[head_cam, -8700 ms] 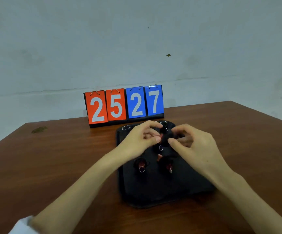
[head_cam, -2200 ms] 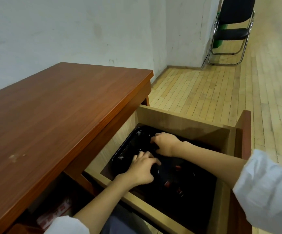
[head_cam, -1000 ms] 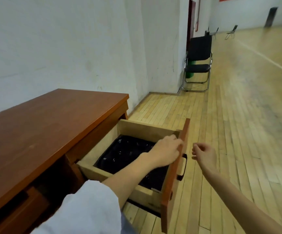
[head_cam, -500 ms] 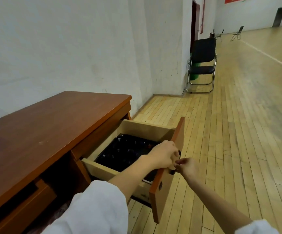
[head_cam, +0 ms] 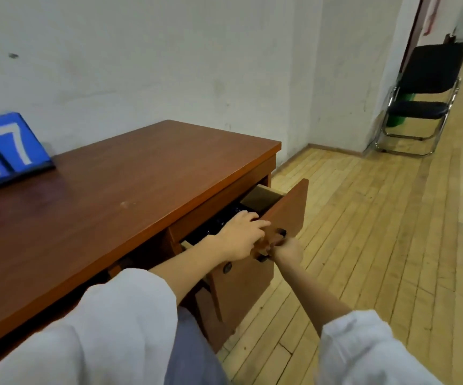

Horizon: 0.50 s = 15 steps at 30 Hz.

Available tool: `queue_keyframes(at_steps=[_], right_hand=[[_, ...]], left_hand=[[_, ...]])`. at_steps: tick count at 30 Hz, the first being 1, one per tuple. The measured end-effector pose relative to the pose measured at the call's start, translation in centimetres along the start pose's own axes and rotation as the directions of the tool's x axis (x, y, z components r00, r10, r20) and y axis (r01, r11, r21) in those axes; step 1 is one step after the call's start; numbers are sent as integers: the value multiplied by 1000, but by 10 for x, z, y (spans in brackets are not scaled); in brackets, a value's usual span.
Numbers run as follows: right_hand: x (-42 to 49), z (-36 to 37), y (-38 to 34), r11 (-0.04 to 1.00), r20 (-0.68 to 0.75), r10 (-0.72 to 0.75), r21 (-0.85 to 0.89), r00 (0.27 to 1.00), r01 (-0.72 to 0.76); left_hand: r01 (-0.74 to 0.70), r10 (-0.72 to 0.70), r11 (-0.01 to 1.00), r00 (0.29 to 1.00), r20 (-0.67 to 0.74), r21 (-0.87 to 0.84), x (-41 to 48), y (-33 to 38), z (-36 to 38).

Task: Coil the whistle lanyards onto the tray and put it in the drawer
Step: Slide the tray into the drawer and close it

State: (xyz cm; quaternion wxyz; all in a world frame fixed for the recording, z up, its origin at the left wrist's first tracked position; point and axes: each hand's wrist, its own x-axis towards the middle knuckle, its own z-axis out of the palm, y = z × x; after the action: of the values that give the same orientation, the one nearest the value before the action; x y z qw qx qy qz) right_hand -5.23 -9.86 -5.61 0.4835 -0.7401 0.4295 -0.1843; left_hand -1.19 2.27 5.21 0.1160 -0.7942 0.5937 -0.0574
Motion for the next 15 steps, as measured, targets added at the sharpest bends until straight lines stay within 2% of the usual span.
queue_keyframes(at_steps=[3,7,11,15], right_hand=[[8,24,-18,1000,28,11,-20,1000,-10],[22,50,-26,990,103,52,128,993,-65],[34,62,-33,972,89,127,185,988,-142],[35,74,-46,978,78,114,167,990,-126]], left_hand=[[-15,-7,978,995,104,207,-14,-23,9],[-80,12,926,983,181,370,-25,-47,12],[-89,-11,875,979,202,476,-21,-54,8],[-105,-46,811,969,241,576,-20,-64,10]])
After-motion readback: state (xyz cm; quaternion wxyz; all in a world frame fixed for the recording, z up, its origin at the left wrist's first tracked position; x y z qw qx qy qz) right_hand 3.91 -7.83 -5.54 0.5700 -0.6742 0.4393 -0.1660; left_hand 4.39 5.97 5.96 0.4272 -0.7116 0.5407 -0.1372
